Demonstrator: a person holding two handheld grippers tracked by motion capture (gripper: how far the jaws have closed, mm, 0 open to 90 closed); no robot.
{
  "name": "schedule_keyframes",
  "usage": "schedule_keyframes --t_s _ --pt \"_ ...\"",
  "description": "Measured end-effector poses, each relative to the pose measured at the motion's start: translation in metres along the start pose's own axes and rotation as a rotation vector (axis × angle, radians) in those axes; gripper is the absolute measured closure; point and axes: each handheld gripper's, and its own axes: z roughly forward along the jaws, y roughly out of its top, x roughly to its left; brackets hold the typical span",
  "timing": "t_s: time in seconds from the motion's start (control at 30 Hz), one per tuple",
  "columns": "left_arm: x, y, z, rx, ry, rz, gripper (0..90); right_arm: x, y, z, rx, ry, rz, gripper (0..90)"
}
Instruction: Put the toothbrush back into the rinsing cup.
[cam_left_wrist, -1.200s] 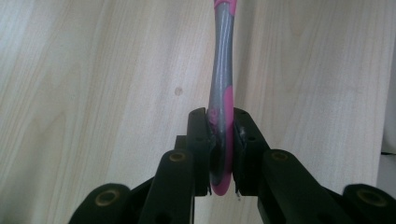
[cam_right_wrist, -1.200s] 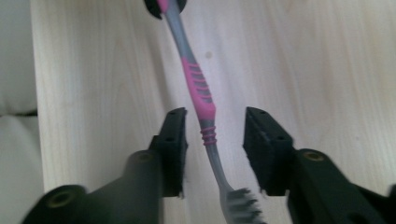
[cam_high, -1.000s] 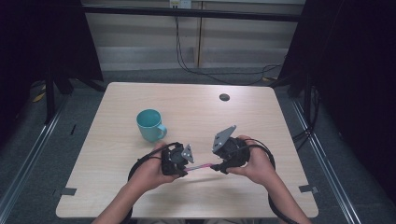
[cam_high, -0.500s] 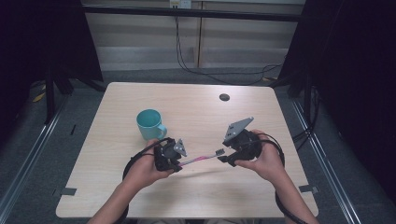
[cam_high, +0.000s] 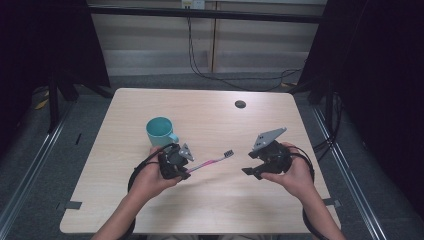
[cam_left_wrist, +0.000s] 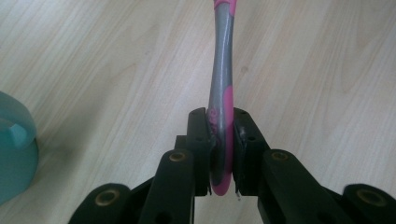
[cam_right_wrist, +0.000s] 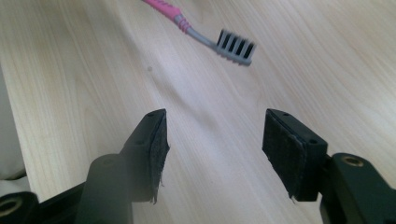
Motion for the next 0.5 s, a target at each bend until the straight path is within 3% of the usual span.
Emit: schedule_keyframes --t_s 0.17,0.33,0.5 --pt "0.001 -0.001 -0.002 -0.024 0.008 -0.029 79.8 0.002 -0.005 0.008 -0.01 0.015 0.033 42.2" --pt "0.002 -0.004 -0.003 -0.057 0.019 -0.061 79.8 0.004 -0.011 0.018 -0.075 0.045 0.13 45.8" --pt "0.002 -0.006 -0.001 -0.087 0.023 -0.081 79.8 0.007 -0.012 0.027 -0.073 0.072 0.154 47.2"
